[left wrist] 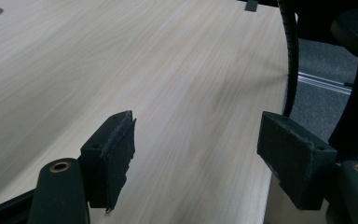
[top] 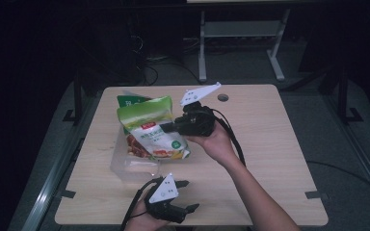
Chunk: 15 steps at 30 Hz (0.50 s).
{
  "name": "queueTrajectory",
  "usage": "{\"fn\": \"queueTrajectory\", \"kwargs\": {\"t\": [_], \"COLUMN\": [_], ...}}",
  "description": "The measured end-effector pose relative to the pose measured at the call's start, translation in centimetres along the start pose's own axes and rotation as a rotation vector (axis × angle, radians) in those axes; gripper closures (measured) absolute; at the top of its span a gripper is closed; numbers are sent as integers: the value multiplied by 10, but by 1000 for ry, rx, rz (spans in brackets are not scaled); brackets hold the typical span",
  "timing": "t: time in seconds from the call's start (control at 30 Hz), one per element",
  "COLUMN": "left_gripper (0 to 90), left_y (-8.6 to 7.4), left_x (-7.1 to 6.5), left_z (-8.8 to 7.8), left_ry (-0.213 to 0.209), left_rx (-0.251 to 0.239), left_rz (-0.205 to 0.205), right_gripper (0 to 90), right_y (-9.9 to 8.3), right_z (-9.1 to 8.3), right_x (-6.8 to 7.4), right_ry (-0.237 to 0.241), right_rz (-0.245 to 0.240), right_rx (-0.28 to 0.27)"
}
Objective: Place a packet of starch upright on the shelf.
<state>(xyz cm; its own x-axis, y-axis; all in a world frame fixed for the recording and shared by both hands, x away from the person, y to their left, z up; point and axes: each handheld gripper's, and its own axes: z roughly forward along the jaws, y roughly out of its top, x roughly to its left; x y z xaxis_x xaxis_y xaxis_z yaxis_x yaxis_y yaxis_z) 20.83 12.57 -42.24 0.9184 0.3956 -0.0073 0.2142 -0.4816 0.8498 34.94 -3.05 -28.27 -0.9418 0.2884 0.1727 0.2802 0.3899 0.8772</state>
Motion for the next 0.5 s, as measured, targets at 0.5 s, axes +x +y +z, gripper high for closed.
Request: {"fn": "queueTrajectory", "kwargs": {"t": [0.5], "left_gripper": [271], "left_y": [-6], "left_x": [4], "left_z": [-5], "left_ry": [22], "left_rx": [-7], "left_rz": [-7], "right_gripper": [891], "right_y": [14], "right_z": [41], "right_x": [5], "right_ry": [43], "right_rz": [-18], "right_rx": [9]}}
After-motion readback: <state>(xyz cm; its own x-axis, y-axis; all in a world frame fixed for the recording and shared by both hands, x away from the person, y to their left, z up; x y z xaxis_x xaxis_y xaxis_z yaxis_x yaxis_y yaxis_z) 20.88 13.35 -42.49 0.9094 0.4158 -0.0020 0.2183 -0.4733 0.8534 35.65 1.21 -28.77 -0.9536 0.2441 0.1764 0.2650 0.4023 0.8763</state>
